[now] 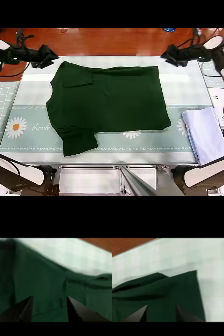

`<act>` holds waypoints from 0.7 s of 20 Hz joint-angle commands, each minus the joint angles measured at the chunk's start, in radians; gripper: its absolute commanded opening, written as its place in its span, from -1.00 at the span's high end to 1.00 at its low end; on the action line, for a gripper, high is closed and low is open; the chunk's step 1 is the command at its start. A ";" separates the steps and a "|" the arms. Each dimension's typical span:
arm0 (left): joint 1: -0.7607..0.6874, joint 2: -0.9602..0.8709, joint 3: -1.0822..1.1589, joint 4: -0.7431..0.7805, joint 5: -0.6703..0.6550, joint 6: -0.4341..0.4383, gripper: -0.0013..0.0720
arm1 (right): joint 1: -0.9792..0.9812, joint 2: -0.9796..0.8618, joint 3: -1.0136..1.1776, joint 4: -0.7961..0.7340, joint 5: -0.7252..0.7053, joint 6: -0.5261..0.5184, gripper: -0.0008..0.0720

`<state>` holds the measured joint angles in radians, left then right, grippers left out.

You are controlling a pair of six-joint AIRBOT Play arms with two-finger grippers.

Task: Fold the shirts.

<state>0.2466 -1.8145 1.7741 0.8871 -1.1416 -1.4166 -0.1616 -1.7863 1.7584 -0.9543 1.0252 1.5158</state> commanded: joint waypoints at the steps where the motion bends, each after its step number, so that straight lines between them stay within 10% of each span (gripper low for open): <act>1: 0.098 -0.008 0.079 0.183 -0.334 -0.066 -0.42 | -0.112 0.035 0.076 -0.071 0.171 -0.024 -0.14; 7: 0.218 0.301 -0.334 0.259 -0.416 -0.035 -0.42 | -0.221 0.328 -0.307 -0.353 0.281 -0.039 -0.14; 14: 0.418 0.746 -1.141 0.156 -0.163 0.019 -0.42 | -0.309 0.732 -0.981 0.160 0.080 -0.311 -0.14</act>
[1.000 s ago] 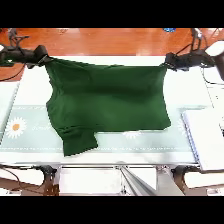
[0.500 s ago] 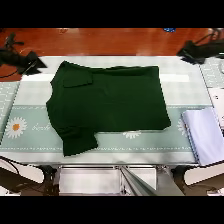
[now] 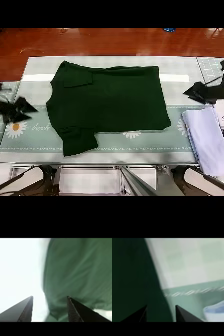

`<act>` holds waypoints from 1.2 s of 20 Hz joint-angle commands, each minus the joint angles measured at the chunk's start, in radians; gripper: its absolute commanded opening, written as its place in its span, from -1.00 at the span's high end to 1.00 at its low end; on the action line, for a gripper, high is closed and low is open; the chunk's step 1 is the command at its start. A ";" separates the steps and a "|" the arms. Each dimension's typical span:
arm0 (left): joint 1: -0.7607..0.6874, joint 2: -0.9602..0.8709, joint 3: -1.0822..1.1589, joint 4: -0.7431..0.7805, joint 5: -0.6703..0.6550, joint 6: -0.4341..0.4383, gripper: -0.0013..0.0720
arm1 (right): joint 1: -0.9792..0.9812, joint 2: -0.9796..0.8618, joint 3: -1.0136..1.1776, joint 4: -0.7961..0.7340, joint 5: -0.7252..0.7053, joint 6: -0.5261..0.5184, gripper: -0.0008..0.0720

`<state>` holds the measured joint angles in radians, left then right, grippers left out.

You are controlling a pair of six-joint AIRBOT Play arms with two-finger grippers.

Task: Fold the shirts.

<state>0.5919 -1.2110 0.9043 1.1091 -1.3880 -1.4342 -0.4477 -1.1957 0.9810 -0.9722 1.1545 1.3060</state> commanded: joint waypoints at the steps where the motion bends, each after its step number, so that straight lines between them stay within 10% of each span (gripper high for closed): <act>1: 0.077 0.150 -0.321 -0.062 0.089 0.043 -0.42 | -0.023 0.165 -0.222 0.195 -0.042 -0.108 -0.14; 16: -0.052 -0.066 -0.394 -0.275 0.297 0.091 -0.40 | -0.023 0.183 -0.228 0.214 -0.018 -0.077 -0.14; 18: -0.097 -0.080 -0.391 -0.323 0.320 0.125 -0.24 | -0.025 0.183 -0.228 0.211 -0.052 -0.065 -0.14; 19: -0.114 -0.082 -0.382 -0.323 0.327 0.125 0.13 | -0.043 0.183 -0.228 0.207 -0.083 -0.048 -0.14; 20: -0.122 -0.082 -0.370 -0.324 0.325 0.126 0.91 | -0.079 0.183 -0.228 0.204 -0.106 -0.033 -0.14; 24: -0.125 -0.081 -0.299 -0.324 0.252 0.169 0.92 | -0.256 0.183 -0.267 -0.042 -0.041 0.100 -0.14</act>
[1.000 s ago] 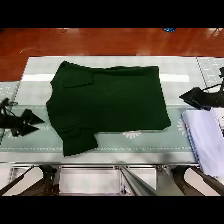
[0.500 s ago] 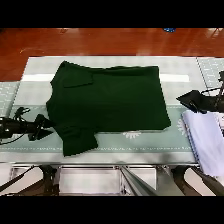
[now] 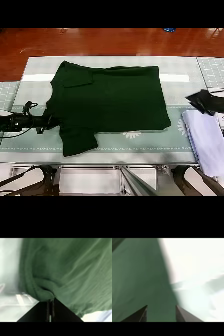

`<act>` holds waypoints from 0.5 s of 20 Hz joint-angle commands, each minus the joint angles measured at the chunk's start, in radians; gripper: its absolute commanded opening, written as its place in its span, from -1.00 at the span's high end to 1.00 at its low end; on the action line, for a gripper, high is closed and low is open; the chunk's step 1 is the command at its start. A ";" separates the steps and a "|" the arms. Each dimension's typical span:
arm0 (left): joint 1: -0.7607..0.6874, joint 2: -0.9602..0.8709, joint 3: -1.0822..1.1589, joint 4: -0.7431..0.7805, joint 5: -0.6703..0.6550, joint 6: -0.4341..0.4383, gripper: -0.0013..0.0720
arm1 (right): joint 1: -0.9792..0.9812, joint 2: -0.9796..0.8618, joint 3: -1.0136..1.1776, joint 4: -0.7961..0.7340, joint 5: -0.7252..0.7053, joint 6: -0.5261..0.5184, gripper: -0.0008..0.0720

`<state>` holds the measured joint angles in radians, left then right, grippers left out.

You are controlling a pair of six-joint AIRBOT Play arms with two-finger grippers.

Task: Fold the shirts.

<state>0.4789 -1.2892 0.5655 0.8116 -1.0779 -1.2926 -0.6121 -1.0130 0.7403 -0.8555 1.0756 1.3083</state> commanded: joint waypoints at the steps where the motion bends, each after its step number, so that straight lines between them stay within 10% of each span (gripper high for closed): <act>1: -0.012 -0.003 0.049 -0.026 -0.061 0.029 0.92 | -0.105 0.001 -0.071 -0.176 0.076 0.110 -0.14; 10: -0.012 -0.003 0.053 -0.026 -0.061 0.029 0.92 | 0.137 -0.132 -0.223 -0.036 0.061 0.045 -0.14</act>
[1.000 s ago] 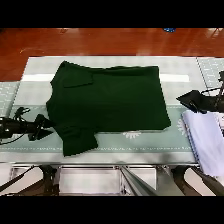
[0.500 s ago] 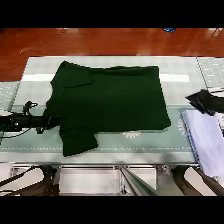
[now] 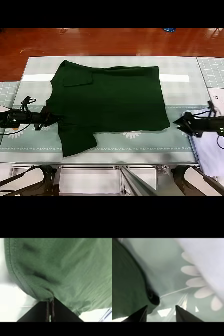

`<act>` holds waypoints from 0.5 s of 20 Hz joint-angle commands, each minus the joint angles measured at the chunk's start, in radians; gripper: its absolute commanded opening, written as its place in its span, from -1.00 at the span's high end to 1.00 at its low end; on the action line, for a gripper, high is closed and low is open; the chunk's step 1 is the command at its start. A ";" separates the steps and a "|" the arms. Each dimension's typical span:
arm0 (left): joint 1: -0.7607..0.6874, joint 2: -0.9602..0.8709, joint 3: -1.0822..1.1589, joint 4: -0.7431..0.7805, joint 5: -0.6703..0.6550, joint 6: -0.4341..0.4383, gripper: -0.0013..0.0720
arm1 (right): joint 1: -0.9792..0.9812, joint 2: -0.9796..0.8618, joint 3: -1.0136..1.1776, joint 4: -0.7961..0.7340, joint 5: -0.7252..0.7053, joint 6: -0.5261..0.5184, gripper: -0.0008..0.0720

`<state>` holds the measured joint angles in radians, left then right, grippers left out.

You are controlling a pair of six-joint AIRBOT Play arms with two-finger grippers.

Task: Fold the shirts.

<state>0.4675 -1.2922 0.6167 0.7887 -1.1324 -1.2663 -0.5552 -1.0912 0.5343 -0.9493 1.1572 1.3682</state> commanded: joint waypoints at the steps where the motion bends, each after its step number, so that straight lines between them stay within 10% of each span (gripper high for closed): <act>1: 0.000 0.000 0.002 -0.003 -0.006 0.002 0.92 | 0.109 -0.074 -0.017 0.091 -0.040 -0.021 -0.14; 5: -0.001 0.000 0.002 -0.003 -0.006 0.003 0.92 | 0.224 -0.178 -0.016 0.194 -0.120 -0.054 -0.14; 9: 0.000 0.003 0.010 -0.005 -0.006 0.002 0.92 | 0.313 -0.219 0.079 0.237 -0.158 -0.119 0.92; 10: 0.000 0.008 0.028 -0.012 -0.016 0.003 0.92 | 0.321 -0.218 0.142 0.234 -0.123 -0.127 0.92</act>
<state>0.4675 -1.2903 0.6266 0.7849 -1.1416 -1.2640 -0.2855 -1.2865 0.5861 -0.7578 1.0187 1.2884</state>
